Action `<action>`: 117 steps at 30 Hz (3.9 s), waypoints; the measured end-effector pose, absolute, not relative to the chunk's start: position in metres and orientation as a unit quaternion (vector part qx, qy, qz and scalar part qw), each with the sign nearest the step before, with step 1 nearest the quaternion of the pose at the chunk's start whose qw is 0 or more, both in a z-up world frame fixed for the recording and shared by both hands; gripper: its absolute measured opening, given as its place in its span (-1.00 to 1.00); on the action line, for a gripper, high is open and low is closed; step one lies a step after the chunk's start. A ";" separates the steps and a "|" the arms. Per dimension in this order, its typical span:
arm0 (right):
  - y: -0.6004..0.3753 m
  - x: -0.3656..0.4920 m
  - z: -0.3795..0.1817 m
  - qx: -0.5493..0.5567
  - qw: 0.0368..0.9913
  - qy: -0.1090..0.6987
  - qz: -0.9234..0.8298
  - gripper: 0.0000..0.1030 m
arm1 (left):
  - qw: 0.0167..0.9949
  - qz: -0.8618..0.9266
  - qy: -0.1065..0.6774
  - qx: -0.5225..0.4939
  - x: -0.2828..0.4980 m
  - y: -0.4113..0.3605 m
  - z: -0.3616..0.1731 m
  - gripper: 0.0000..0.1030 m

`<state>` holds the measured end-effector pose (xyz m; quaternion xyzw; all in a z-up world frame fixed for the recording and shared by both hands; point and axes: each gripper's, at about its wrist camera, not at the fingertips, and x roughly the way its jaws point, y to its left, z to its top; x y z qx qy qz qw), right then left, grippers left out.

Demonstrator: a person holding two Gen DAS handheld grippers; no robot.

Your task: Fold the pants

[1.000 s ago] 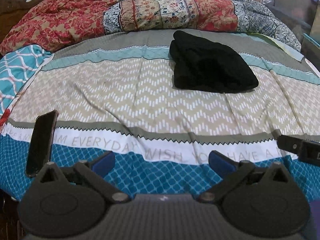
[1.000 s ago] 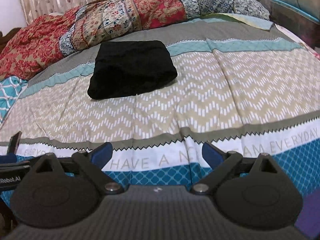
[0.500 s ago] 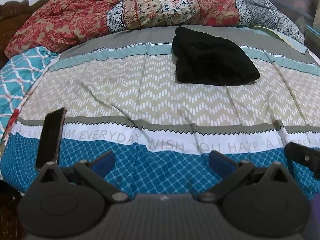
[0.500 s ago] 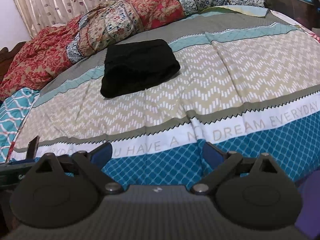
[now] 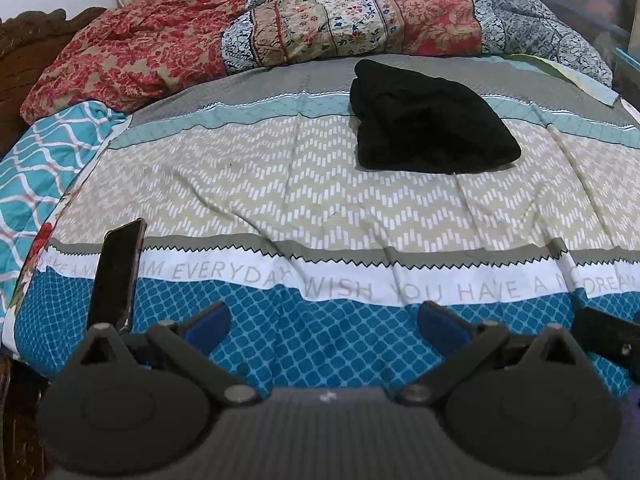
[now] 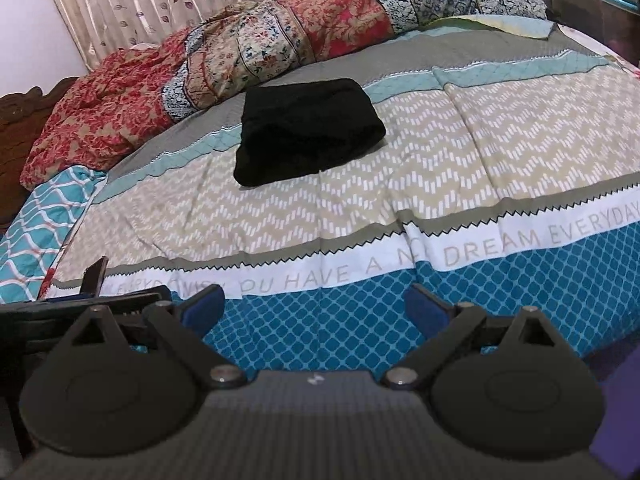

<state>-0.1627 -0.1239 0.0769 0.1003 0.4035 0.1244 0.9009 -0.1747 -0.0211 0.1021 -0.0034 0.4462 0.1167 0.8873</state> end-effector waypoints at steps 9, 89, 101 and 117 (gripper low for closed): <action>-0.123 -0.161 0.073 0.099 0.900 0.407 0.122 0.91 | 0.881 0.091 0.465 -0.012 -0.182 -0.024 0.096 1.00; -0.139 -0.160 0.049 0.140 0.878 0.446 0.104 0.91 | 0.840 0.084 0.535 0.031 -0.188 -0.045 0.059 1.00; -0.138 -0.160 0.050 0.136 0.878 0.446 0.107 0.91 | 0.839 0.083 0.537 0.029 -0.188 -0.044 0.059 1.00; -0.137 -0.164 0.072 0.119 0.903 0.398 0.109 0.91 | 0.857 0.070 0.511 0.020 -0.185 -0.047 0.077 1.00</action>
